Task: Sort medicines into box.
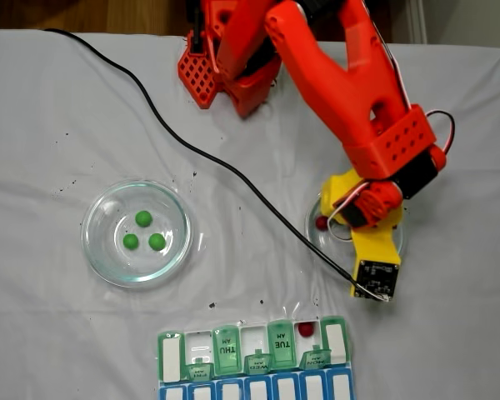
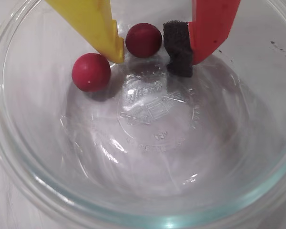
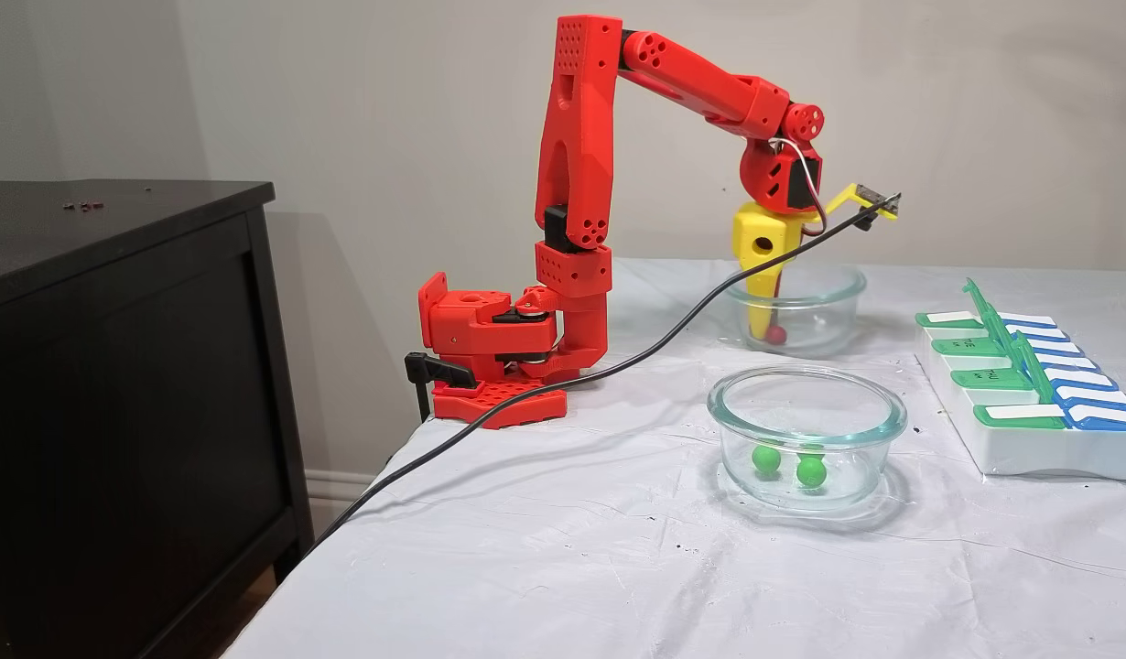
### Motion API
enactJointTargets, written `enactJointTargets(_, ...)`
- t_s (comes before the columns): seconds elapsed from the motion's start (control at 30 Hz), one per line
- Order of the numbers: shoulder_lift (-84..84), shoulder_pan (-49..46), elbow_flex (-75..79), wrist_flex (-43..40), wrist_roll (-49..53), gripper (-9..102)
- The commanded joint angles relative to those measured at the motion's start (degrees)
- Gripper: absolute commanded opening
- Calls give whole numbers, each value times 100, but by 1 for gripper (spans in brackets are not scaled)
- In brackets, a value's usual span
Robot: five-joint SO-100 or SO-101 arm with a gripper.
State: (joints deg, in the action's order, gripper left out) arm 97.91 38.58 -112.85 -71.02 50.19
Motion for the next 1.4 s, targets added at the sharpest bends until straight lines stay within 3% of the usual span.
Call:
enactJointTargets(0.0,-9,35,0,-26,-18,1)
enactJointTargets(0.3,606,-202,334,-149,-650,0)
enactJointTargets(0.53,1582,-712,967,-44,-1608,0)
enactJointTargets(0.97,2224,-1925,1819,308,-2232,0)
enactJointTargets(1.17,1714,-2549,1775,1274,-1960,0)
enactJointTargets(1.37,606,-3076,2364,1934,-650,0)
